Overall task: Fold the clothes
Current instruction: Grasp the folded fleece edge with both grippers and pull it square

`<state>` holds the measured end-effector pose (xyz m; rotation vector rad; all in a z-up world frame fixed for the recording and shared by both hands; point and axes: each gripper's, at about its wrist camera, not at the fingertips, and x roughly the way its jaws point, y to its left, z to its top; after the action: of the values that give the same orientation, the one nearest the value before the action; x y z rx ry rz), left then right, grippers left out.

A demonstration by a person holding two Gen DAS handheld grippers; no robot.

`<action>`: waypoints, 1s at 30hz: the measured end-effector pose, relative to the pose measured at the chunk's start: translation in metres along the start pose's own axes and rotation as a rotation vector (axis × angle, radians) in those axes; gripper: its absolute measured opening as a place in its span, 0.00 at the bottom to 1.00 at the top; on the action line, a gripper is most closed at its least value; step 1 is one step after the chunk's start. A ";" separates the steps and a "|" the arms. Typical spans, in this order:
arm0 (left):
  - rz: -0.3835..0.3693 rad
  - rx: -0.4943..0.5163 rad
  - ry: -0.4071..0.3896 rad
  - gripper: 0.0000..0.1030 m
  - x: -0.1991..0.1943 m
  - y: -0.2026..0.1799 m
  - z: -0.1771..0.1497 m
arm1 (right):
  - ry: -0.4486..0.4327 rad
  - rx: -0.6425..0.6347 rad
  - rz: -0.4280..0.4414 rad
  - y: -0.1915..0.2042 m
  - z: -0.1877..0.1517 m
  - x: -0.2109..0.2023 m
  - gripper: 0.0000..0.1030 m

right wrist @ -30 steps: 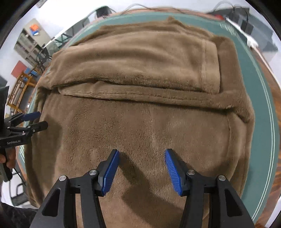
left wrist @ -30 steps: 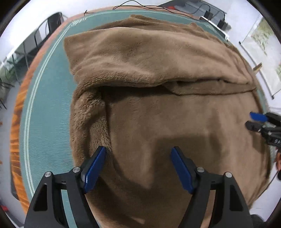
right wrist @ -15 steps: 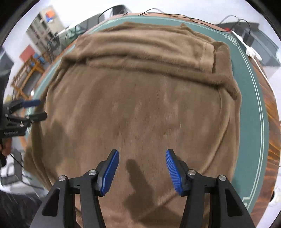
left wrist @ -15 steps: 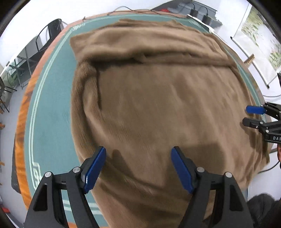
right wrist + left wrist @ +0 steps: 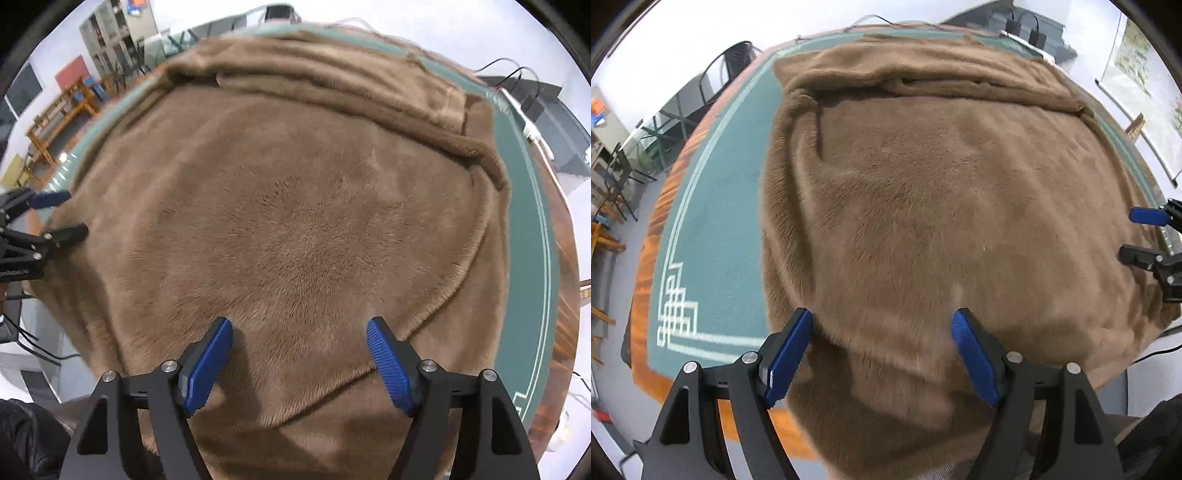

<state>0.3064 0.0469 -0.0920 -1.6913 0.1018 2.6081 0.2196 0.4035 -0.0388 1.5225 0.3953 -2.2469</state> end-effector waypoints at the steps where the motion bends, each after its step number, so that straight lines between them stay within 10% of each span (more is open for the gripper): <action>1: -0.005 -0.011 -0.012 0.79 -0.007 0.003 -0.007 | -0.018 0.012 -0.004 -0.005 -0.006 -0.008 0.75; 14: 0.061 0.142 -0.066 0.79 -0.015 -0.033 -0.056 | -0.008 0.149 -0.045 -0.042 -0.093 -0.055 0.75; 30: 0.101 -0.019 -0.157 0.77 -0.035 -0.031 -0.050 | -0.029 0.199 -0.073 -0.049 -0.114 -0.066 0.75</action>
<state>0.3686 0.0745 -0.0817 -1.5175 0.1618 2.8125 0.3117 0.5082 -0.0186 1.5933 0.2274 -2.4238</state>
